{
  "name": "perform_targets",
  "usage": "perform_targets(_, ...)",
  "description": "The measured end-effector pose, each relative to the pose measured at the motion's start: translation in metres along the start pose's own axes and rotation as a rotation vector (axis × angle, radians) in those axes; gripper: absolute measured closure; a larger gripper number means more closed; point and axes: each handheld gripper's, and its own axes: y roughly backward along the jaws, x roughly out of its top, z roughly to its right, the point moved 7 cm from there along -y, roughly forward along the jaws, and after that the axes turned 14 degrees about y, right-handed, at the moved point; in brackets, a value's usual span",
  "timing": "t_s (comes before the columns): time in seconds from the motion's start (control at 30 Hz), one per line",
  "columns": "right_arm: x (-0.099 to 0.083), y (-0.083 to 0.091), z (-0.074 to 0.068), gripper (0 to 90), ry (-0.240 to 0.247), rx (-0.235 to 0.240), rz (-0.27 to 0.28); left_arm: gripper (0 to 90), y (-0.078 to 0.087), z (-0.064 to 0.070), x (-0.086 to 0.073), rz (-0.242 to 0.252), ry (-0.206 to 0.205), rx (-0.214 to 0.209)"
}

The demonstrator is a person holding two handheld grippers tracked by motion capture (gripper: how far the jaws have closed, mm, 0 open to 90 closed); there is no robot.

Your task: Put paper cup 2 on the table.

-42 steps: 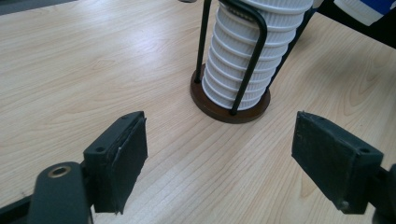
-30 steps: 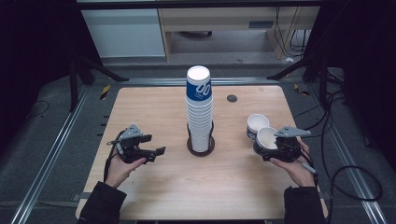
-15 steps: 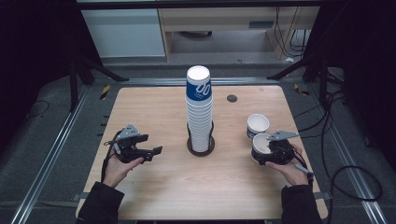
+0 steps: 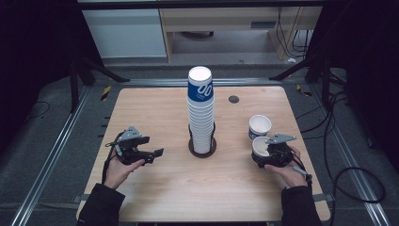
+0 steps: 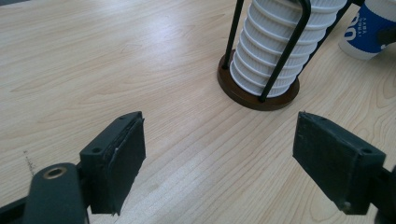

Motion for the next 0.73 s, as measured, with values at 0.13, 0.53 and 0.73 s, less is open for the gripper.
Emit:
perform_targets(0.13, 0.000, -0.002, 0.002, 8.6, 0.013, -0.020, 0.014, 16.0, -0.001, -0.001, -0.001, -0.006, -0.002, 0.000)
perform_targets(0.53, -0.006, 0.017, 0.000, 2.9, -0.036, -0.030, 0.062, 14.3, 0.007, -0.008, 0.001, 0.013, 0.008, 0.020)
perform_targets(0.73, -0.022, 0.027, -0.006, 2.7, -0.051, -0.035, 0.043, 13.7, 0.009, -0.014, 0.000, 0.013, 0.015, 0.035)
